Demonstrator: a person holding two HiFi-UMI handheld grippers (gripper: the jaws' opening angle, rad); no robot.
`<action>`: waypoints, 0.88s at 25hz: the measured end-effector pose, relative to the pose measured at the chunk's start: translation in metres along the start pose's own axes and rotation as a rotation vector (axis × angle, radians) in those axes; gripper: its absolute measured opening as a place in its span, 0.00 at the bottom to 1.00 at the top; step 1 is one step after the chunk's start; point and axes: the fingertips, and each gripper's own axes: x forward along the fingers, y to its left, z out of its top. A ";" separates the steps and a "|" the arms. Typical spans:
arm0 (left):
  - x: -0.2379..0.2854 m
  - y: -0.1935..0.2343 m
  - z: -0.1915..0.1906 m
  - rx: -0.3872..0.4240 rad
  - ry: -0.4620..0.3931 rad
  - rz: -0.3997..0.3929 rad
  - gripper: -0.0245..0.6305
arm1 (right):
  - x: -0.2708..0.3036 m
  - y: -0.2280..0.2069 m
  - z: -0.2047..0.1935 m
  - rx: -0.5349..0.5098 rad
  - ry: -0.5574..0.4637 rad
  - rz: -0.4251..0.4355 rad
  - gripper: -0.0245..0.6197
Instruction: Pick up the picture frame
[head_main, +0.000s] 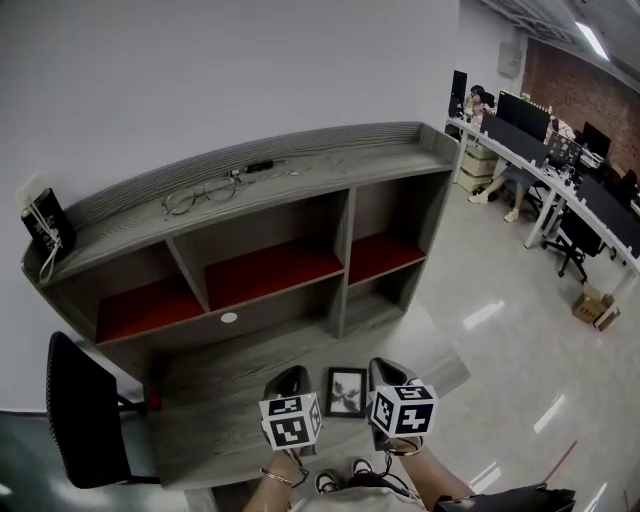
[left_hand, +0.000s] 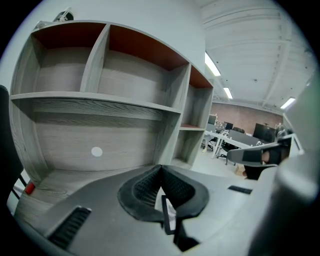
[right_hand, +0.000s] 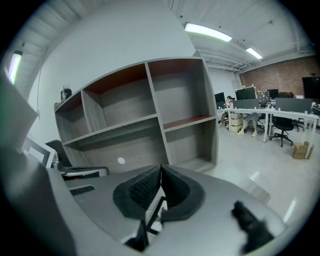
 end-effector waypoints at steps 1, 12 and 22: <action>0.001 -0.001 0.000 0.002 0.004 0.000 0.06 | 0.001 -0.001 0.000 0.005 0.002 0.000 0.09; 0.022 -0.005 -0.010 0.005 0.052 0.023 0.05 | 0.021 -0.018 -0.010 0.041 0.045 0.014 0.09; 0.049 -0.004 -0.042 -0.013 0.136 0.048 0.06 | 0.048 -0.041 -0.039 0.069 0.124 0.010 0.09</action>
